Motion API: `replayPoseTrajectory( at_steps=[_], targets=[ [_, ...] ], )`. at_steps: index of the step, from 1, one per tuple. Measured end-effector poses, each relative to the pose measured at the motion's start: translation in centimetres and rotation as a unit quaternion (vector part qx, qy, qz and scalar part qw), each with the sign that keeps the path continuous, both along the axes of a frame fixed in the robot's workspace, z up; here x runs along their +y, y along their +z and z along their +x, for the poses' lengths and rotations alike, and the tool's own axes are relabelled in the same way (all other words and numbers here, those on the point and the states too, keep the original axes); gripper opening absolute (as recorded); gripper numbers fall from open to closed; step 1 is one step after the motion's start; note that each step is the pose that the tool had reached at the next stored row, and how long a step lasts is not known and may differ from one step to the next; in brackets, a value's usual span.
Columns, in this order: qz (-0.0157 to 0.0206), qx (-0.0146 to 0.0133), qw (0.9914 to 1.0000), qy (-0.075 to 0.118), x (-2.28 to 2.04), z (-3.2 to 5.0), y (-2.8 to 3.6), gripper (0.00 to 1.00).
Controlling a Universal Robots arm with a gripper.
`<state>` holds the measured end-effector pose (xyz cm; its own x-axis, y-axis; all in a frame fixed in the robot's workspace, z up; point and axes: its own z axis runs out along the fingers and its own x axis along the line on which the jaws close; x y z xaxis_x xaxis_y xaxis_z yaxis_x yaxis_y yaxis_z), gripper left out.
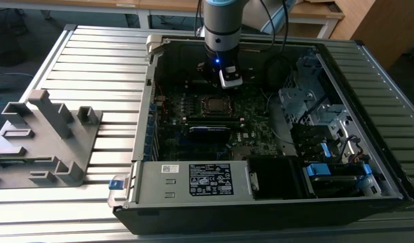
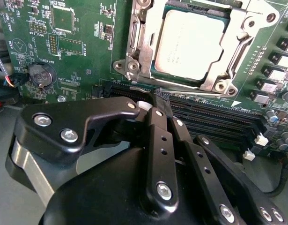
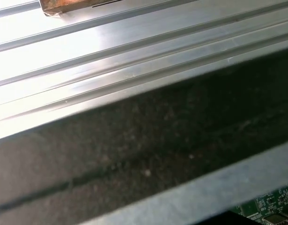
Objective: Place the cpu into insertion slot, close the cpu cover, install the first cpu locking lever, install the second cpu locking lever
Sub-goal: 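Install the first cpu locking lever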
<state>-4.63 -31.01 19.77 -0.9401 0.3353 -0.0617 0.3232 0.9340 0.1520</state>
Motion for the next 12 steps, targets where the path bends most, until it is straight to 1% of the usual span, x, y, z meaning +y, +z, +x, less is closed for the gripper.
replayPoseTrajectory(
  at_steps=[8,12],
  targets=[
    [0.0,0.0,1.0,0.0,0.0,0.0,-0.11,0.11],
    [0.0001,0.0,1.0,0.0,0.0,0.01,0.04,0.11]
  ],
)
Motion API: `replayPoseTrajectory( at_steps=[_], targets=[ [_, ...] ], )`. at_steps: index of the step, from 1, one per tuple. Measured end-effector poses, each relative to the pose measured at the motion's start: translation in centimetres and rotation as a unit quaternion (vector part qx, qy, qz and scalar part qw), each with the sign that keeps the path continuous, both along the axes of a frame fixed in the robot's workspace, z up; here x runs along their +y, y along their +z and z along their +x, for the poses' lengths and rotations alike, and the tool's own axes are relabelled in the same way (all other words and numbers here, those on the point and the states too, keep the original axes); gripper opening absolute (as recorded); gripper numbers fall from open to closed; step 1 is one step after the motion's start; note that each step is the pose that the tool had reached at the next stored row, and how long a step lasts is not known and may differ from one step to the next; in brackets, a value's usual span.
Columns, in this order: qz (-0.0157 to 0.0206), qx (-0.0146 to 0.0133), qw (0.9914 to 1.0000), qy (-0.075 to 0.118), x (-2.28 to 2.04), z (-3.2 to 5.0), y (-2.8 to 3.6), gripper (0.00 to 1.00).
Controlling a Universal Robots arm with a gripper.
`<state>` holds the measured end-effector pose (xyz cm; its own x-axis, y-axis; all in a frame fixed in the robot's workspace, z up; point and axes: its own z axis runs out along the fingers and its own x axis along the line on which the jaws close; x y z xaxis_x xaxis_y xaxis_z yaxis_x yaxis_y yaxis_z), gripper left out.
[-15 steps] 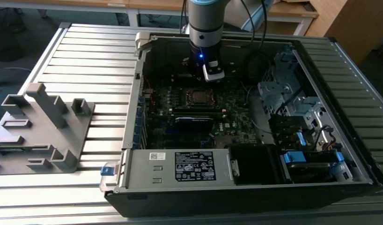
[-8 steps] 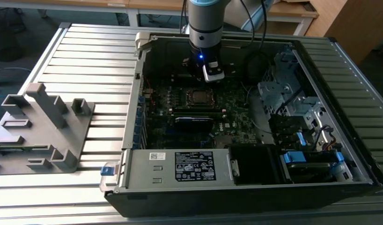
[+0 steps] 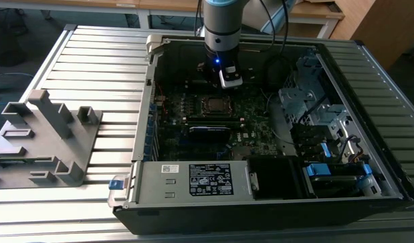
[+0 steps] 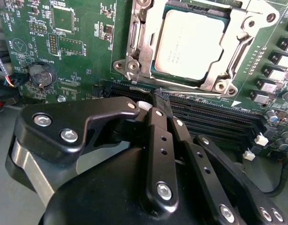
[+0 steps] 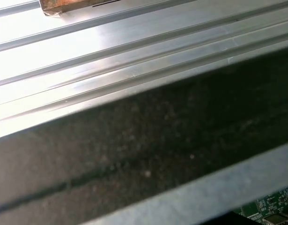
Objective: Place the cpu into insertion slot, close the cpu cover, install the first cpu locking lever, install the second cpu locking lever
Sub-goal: 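Install the first cpu locking lever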
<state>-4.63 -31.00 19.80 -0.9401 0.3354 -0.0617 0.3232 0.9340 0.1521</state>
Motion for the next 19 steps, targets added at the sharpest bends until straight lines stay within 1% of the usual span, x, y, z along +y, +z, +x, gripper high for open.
replayPoseTrajectory(
  at_steps=[2,3,4,9,10,11,16,19],
  targets=[
    [0.0001,-0.0001,1.0,0.0,0.0,0.0,0.0,0.11],
    [-0.0002,-0.0007,1.0,0.0,0.0,0.0,0.01,0.11],
    [-0.0007,-0.0022,1.0,0.0,-0.01,0.0,0.01,0.11],
    [-0.0008,-0.0135,0.99991,0.0,-0.01,0.0,-0.09,0.11],
    [-0.0008,-0.0154,0.99988,0.0,-0.01,0.0,-0.12,0.11],
    [-0.0009,-0.0167,0.99986,0.0,-0.01,0.0,-0.12,0.11],
    [-0.0009,-0.017,0.99986,0.0,-0.01,-0.01,-0.13,0.11],
    [-0.0009,-0.0169,0.99986,0.0,-0.15,-0.01,-0.12,0.11]
  ],
)
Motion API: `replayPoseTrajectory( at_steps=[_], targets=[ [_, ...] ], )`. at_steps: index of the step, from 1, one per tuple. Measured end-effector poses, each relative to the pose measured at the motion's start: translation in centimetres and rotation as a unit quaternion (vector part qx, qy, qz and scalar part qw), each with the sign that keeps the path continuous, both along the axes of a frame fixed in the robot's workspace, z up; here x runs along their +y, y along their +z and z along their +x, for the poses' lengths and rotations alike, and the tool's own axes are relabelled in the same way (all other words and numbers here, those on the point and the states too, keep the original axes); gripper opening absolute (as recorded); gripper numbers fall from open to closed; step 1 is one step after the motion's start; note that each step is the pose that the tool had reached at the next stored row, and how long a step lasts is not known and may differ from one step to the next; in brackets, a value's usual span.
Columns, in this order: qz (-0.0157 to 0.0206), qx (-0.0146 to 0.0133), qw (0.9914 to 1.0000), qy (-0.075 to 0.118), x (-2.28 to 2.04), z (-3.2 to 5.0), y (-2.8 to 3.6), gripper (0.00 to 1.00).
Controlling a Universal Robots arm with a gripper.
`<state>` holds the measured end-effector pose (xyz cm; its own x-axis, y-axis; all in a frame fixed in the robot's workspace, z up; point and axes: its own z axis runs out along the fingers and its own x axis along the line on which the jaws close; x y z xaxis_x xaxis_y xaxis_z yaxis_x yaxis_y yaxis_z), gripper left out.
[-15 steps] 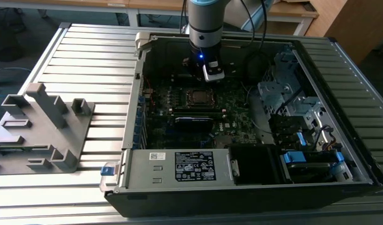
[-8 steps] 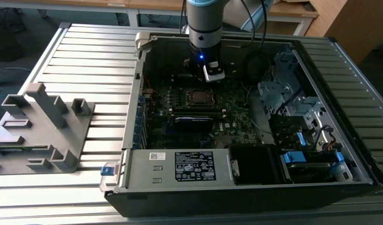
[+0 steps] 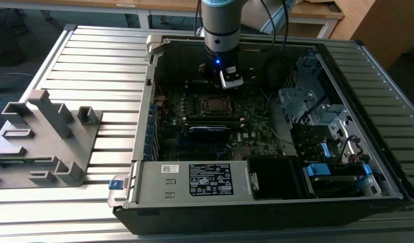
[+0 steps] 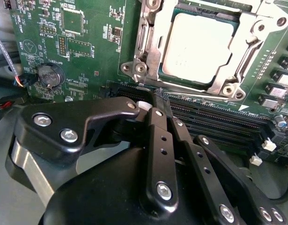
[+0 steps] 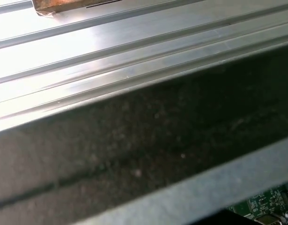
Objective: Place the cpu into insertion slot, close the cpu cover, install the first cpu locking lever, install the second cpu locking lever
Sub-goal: 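Install the first cpu locking lever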
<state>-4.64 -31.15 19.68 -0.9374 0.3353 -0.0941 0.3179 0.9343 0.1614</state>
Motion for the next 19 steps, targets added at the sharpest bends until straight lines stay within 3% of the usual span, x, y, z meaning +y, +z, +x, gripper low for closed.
replayPoseTrajectory(
  at_steps=[5,17,19],
  targets=[
    [0.0,-0.0001,1.0,0.0,-0.33,0.0,-0.01,0.11],
    [0.0,-0.0003,1.0,-0.001,-0.24,-0.01,0.35,0.11],
    [0.0017,-0.0008,1.0,-0.002,-0.23,-0.04,0.36,0.11]
  ],
)
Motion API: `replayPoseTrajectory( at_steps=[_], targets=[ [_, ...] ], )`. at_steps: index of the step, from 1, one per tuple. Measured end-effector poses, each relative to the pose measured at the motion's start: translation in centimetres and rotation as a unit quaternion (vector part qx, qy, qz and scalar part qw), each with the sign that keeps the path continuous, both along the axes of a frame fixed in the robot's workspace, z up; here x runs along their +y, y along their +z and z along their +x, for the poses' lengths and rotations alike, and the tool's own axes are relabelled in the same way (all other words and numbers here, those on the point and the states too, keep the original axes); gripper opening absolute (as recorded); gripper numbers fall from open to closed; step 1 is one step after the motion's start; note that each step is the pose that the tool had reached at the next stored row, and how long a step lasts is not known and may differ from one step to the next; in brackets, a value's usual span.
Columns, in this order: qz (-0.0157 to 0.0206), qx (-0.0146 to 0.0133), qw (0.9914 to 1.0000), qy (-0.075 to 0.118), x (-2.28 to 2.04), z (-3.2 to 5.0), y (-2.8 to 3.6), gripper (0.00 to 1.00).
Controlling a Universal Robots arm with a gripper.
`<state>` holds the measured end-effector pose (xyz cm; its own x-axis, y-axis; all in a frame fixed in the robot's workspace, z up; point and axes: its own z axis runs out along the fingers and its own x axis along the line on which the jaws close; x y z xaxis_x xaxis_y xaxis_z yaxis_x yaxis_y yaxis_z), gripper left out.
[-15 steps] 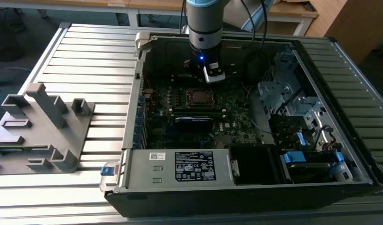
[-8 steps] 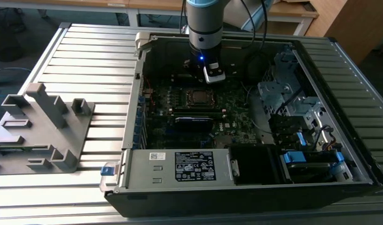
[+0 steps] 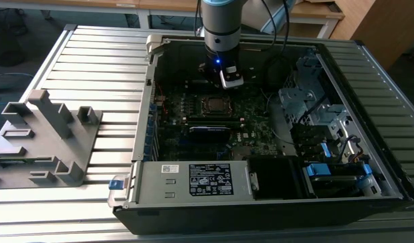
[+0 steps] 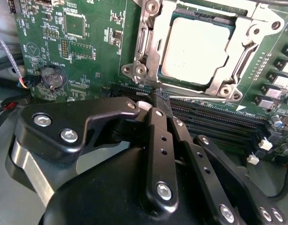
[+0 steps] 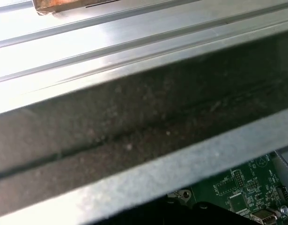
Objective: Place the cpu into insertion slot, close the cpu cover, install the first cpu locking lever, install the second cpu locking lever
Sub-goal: 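Install the first cpu locking lever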
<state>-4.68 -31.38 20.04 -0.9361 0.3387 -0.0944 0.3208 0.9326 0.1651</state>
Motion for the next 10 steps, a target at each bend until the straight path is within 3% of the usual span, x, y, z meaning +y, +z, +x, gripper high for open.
replayPoseTrajectory(
  at_steps=[5,8,9,10],
  targets=[
    [0.0101,-0.0008,0.99995,-0.001,0.02,-0.07,-0.01,0.11],
    [0.0113,-0.0011,0.99994,-0.001,0.03,-0.08,-0.02,0.11],
    [0.0114,-0.0021,0.99993,-0.001,0.02,-0.12,-0.03,0.11],
    [0.0113,-0.0052,0.99992,-0.001,0.01,-0.18,-0.04,0.11]
  ],
)
